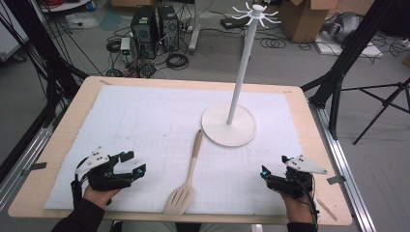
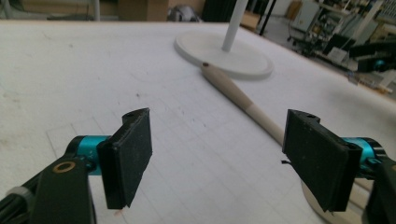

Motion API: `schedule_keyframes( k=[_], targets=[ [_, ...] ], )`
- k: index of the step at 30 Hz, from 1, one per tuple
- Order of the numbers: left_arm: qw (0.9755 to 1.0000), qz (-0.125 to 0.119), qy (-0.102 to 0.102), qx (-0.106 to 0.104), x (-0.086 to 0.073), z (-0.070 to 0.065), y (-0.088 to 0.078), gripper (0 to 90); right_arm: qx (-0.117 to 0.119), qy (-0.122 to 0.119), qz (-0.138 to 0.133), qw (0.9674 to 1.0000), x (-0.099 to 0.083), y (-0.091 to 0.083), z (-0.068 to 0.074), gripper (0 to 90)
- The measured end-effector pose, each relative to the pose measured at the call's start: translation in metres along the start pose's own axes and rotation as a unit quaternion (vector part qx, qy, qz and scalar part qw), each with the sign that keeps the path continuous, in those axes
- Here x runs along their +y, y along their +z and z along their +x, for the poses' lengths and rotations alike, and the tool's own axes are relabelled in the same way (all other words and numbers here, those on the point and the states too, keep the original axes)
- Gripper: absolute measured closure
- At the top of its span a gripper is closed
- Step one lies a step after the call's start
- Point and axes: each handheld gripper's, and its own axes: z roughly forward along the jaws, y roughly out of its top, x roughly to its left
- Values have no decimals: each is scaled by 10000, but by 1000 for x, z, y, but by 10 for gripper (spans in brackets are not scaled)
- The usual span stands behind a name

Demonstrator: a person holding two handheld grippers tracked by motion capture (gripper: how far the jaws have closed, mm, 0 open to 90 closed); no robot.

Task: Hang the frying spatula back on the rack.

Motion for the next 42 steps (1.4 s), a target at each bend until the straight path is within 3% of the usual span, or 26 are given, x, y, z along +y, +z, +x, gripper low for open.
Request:
schedule_keyframes(
  k=[5,11,17,18,20,22,30,32,33,34,36,37,42],
  targets=[
    [9998,142,-26,-116,4,-12,4,247,36,-46,35,10000,1,3,3,195],
    [9984,461,-32,-334,13,-27,32,251,122,-50,30,9999,4,9,4,195],
    [9920,1102,-33,-614,26,-43,73,336,178,-2,-4,9998,5,10,2,195],
    [9897,1279,-58,-646,26,-48,86,365,215,-35,-20,9998,5,10,3,196],
    [9884,1371,-85,-643,24,-51,93,378,232,-35,-9,9997,5,10,3,195],
    [9848,1628,-154,-591,18,-56,108,393,257,-53,-31,9997,5,10,3,196],
    [9800,1921,-121,-498,13,-63,124,426,326,-47,-50,9994,6,10,2,196],
    [9766,2095,-66,-473,11,-65,129,436,340,-42,-45,9994,6,11,3,196],
    [9766,2095,-66,-473,11,-65,129,441,340,-42,-45,9994,6,11,3,196],
    [9750,2175,-71,-460,9,-66,131,444,361,-60,-49,9993,6,12,3,196],
    [9744,2198,-69,-458,9,-67,131,450,371,-46,-21,9993,7,12,4,196],
    [9730,2260,-39,-472,7,-71,133,455,371,-51,-26,9993,7,12,3,197],
    [9733,2261,66,-395,6,-76,135,462,387,-36,-24,9992,7,12,4,197]
  ],
)
